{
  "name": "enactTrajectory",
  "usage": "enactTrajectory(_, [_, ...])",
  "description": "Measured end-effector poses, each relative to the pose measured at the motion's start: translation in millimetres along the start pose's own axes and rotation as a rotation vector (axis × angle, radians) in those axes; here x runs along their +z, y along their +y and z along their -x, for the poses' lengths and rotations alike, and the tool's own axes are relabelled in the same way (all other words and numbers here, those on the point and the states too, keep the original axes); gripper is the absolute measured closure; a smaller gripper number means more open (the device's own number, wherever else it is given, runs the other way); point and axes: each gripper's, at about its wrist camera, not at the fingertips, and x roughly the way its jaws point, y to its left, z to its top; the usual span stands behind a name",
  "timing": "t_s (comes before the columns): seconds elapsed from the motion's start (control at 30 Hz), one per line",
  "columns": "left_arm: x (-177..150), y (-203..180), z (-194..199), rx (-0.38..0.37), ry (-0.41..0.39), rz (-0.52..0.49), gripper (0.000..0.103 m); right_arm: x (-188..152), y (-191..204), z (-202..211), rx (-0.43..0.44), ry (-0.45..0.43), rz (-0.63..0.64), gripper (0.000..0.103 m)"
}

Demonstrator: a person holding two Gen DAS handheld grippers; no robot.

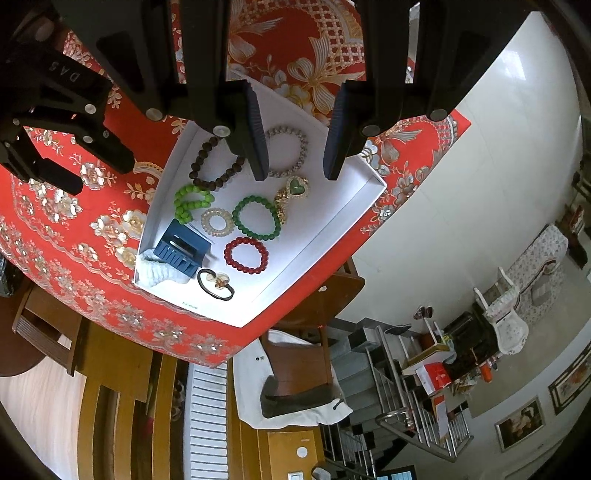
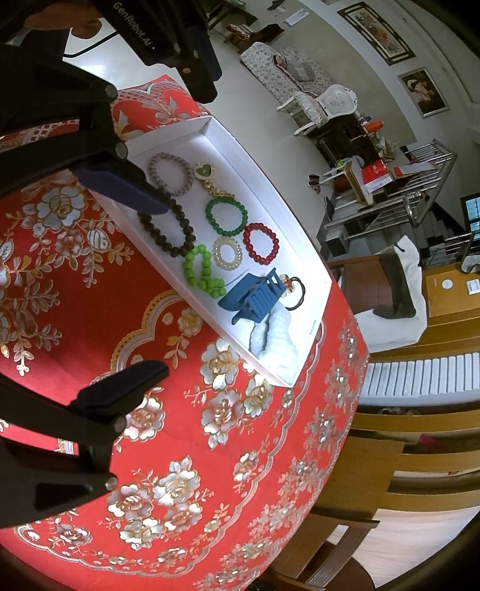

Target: Organize jewelry

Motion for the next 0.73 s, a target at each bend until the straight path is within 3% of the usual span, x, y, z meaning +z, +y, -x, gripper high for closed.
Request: enactTrajectory(0.73, [-1,-5,-11,-0.006,0.010,-0.035,0.047,2,2,-11,0.018,0.020,-0.013,0.019])
